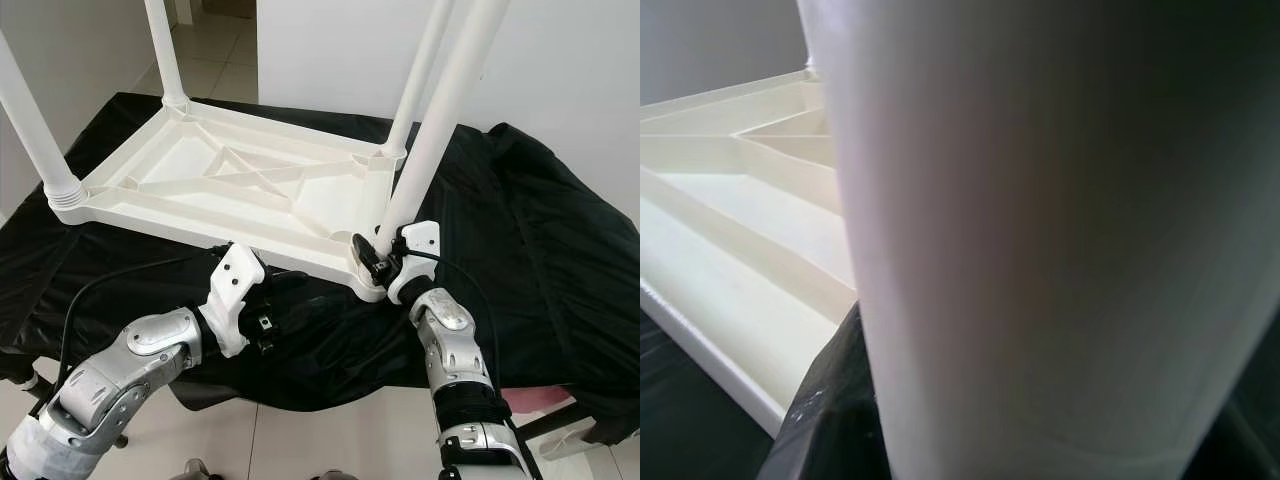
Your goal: Building children table
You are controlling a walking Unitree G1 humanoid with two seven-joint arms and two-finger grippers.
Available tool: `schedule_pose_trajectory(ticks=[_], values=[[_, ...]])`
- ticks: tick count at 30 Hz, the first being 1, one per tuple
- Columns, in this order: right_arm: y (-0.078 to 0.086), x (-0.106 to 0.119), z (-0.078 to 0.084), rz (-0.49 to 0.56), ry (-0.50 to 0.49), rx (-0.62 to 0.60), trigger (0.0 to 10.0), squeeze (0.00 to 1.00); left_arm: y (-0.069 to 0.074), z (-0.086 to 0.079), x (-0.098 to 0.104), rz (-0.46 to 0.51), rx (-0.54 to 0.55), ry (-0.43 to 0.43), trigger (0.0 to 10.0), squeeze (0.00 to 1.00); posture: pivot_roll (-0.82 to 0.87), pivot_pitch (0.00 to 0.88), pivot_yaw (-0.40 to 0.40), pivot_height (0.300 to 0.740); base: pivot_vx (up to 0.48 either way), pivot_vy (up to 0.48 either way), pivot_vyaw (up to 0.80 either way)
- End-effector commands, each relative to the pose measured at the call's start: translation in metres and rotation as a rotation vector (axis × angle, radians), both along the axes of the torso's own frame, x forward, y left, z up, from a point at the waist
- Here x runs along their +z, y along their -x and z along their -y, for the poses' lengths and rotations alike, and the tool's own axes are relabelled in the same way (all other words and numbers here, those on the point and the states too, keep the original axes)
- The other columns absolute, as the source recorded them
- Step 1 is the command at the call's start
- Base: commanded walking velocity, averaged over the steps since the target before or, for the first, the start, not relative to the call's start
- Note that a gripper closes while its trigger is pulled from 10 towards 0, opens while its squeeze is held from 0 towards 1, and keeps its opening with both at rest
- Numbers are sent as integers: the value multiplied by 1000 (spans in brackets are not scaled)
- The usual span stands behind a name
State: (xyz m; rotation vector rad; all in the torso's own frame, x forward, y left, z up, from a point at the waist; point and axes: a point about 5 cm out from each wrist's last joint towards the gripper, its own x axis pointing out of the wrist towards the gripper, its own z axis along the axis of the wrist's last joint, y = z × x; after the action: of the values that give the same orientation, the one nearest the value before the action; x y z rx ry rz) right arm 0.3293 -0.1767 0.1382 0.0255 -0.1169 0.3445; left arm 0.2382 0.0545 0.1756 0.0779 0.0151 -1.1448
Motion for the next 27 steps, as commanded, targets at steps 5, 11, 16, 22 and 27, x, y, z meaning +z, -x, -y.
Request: schedule_pose_trajectory(ticks=[5,11,16,22,27], values=[[3,3,-11,-38,-83,-117,10000,0,7,4,-2,-20,-63,3,10000,0,15,70,-63,740,0,0,0],[5,2,-18,-55,-97,-204,10000,0,7,4,-2,-18,-62,-3,10000,0,14,72,-63,740,0,0,0],[14,1,-37,-68,-145,-364,10000,0,8,4,-3,-23,-61,0,10000,0,19,74,-75,740,0,0,0],[15,12,-54,-65,-214,-431,10000,0,7,3,-2,-25,-38,13,10000,0,24,69,-77,740,0,0,0],[21,14,-56,-52,-190,-392,10000,0,7,2,-2,-26,-38,15,10000,0,21,66,-82,740,0,0,0]])
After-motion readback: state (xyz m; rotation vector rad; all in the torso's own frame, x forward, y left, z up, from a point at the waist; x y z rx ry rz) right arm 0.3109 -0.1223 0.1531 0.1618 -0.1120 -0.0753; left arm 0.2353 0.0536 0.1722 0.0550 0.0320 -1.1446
